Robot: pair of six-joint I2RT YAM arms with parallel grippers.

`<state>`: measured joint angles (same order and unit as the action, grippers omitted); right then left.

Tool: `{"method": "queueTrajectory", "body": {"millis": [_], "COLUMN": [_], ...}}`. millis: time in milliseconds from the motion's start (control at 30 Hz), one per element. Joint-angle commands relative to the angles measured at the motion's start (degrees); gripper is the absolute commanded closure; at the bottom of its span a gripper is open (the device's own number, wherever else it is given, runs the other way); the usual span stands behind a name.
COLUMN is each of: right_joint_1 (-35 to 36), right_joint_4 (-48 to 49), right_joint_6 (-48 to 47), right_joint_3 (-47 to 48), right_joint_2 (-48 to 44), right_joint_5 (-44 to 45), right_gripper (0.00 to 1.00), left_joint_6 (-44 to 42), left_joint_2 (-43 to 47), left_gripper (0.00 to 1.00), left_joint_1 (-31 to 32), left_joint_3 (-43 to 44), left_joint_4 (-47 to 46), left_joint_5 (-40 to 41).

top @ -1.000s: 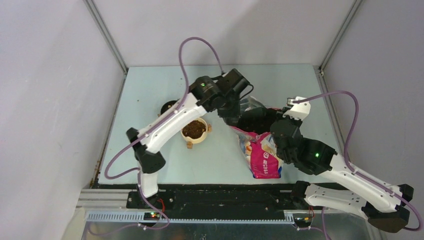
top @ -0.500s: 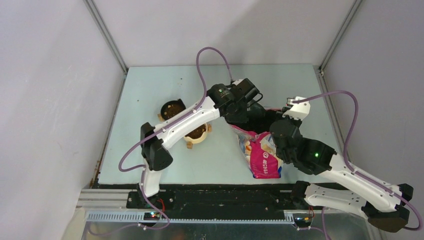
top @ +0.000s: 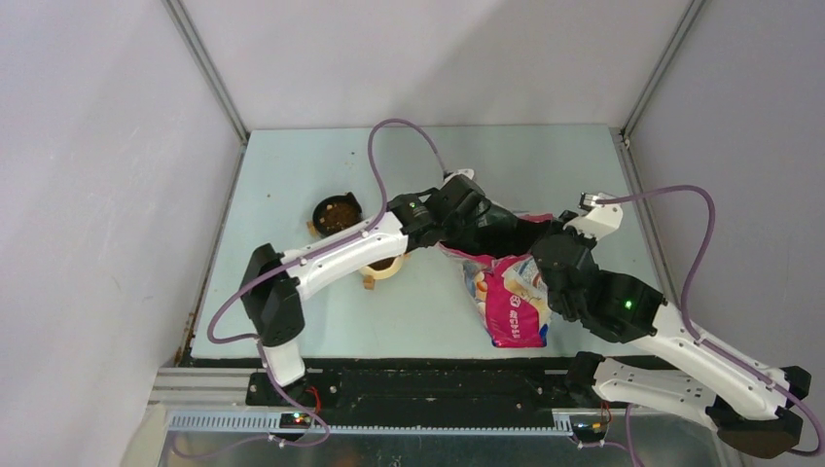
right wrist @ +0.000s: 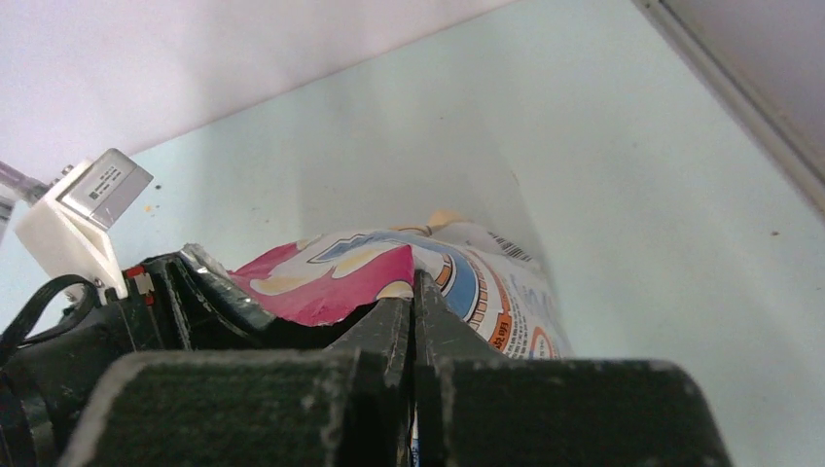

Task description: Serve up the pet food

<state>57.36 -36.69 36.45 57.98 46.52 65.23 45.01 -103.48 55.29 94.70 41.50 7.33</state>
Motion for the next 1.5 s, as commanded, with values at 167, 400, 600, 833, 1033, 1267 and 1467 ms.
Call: {"method": "queueTrajectory", "body": {"millis": [167, 400, 600, 833, 1033, 1267, 1467], "right_joint_1": [-0.8, -1.8, -3.3, -3.9, -4.0, -3.9, -3.9], "right_joint_4": [-5.7, -1.7, -1.2, 1.1, 4.3, 9.5, 10.9], "right_joint_6": [4.3, -0.2, 0.3, -1.0, -3.4, -6.8, -8.5], "right_joint_3": [-1.6, -3.7, -3.8, -3.7, -3.7, -3.7, -3.7], "right_joint_2": [-6.7, -8.4, -6.8, -6.4, -5.9, -6.3, -8.3], "right_joint_5": [1.0, -0.9, -1.8, -2.4, -7.5, -12.3, -13.6], "right_gripper": [1.0, 1.0, 1.0, 1.0, 1.0, 1.0, 1.0], "left_joint_6": [14.0, 15.4, 14.7, 11.9, 11.3, 12.2, 13.0], "left_joint_2": [6.7, 12.7, 19.7, 29.1, 35.7, 37.9, 41.1], "left_gripper": [1.0, 1.0, 1.0, 1.0, 1.0, 1.0, 1.0], "left_joint_1": [-2.6, -2.8, -2.8, -2.9, -3.4, -4.3, -5.1], "left_joint_3": [-18.7, -23.6, -28.1, -30.6, -33.7, -36.5, -40.4], "left_joint_4": [-36.6, -41.0, -42.6, -35.0, -31.3, -31.3, -34.8], "left_joint_5": [-24.5, -27.7, -25.8, -20.0, -15.7, -15.7, -15.9]}}
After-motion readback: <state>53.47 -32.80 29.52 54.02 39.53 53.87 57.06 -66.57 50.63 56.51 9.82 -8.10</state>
